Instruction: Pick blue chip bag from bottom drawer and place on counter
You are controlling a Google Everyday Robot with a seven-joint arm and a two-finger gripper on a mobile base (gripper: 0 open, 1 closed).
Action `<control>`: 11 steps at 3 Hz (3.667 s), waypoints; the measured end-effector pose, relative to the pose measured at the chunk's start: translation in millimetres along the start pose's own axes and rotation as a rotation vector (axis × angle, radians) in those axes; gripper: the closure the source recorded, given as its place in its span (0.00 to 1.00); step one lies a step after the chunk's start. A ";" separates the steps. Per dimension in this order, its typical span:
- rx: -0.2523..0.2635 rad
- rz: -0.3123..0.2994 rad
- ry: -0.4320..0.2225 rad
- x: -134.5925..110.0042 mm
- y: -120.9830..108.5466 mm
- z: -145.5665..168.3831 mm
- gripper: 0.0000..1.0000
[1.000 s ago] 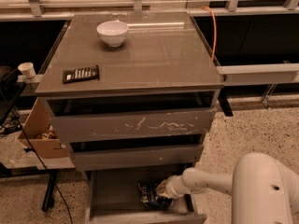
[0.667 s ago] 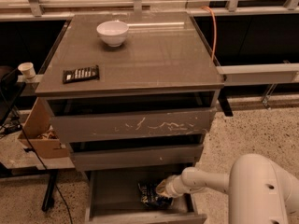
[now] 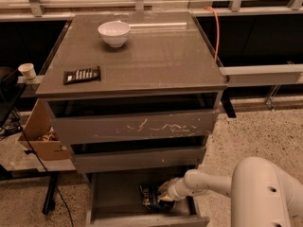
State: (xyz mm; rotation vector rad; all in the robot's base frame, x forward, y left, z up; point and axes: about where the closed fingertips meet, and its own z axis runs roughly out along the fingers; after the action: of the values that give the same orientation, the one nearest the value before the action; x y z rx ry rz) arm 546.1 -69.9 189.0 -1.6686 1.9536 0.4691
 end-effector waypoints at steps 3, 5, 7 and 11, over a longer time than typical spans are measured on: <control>-0.008 0.003 -0.005 1.8 -3.6 9.7 0.16; -0.041 0.042 0.019 27.4 -0.9 33.3 0.19; -0.067 0.048 0.038 37.9 5.3 43.5 0.61; 0.005 -0.053 0.064 -50.1 39.7 -117.4 1.00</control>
Offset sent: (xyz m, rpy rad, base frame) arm 0.0048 -0.0019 -0.0008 0.0048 0.0006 -0.0048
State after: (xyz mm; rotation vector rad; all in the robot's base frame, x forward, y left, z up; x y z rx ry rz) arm 492.9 -90.0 310.0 -1.7474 1.9492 0.3948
